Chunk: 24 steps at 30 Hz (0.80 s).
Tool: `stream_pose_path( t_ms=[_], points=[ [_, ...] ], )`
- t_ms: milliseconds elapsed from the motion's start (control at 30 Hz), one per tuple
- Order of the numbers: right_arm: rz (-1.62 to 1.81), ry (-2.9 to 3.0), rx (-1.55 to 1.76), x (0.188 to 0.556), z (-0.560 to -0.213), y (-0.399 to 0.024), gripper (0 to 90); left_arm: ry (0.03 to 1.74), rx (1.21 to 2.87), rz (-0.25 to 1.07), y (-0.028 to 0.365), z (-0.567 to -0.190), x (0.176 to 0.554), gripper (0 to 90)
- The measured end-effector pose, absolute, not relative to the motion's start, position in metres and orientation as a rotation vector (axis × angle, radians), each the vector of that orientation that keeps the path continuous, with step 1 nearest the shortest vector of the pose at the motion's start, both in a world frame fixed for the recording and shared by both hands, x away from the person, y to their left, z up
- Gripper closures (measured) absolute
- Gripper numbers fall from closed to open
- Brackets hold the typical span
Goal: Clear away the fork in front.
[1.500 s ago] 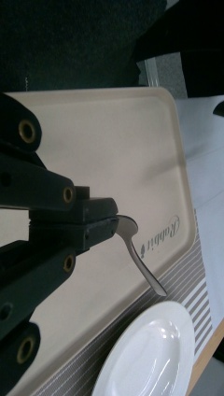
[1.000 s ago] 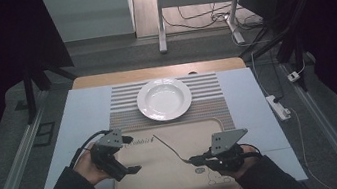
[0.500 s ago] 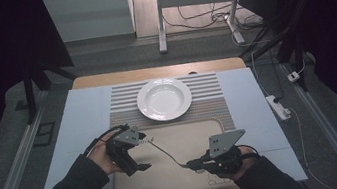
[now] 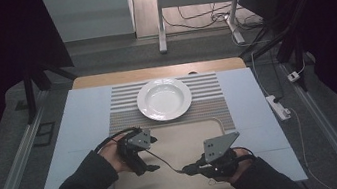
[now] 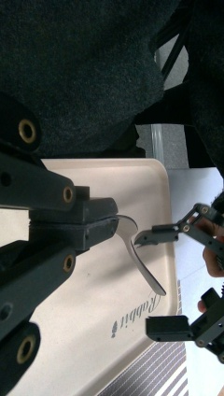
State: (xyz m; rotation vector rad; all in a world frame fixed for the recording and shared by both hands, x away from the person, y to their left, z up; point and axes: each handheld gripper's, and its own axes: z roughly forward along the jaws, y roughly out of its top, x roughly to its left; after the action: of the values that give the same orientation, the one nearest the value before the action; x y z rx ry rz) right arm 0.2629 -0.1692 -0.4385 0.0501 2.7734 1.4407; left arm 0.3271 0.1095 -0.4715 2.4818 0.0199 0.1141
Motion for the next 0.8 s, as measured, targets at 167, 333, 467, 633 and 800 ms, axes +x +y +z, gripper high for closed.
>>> stream_pose_path(
  t_ms=[167,333,467,633,800],
  points=[
    [1.439,2.786,0.035,0.2622,-0.4385,-0.1681,90.0,-0.036,2.475,0.112,0.1093,-0.4693,0.3248,28.7],
    [1.433,2.792,0.016,0.2616,-0.4391,-0.1665,90.0,-0.074,2.473,0.100,0.1094,-0.4696,0.3232,44.1],
    [1.440,2.797,0.003,0.2611,-0.4395,-0.1657,90.0,-0.106,2.475,0.091,0.1092,-0.4702,0.3215,54.0],
    [1.445,2.798,0.000,0.2608,-0.4397,-0.1653,90.0,-0.140,2.479,0.087,0.1094,-0.4709,0.3200,61.5],
    [1.448,2.799,-0.008,0.2606,-0.4395,-0.1653,90.0,-0.186,2.480,0.107,0.1094,-0.4718,0.3172,69.6]
  ],
)
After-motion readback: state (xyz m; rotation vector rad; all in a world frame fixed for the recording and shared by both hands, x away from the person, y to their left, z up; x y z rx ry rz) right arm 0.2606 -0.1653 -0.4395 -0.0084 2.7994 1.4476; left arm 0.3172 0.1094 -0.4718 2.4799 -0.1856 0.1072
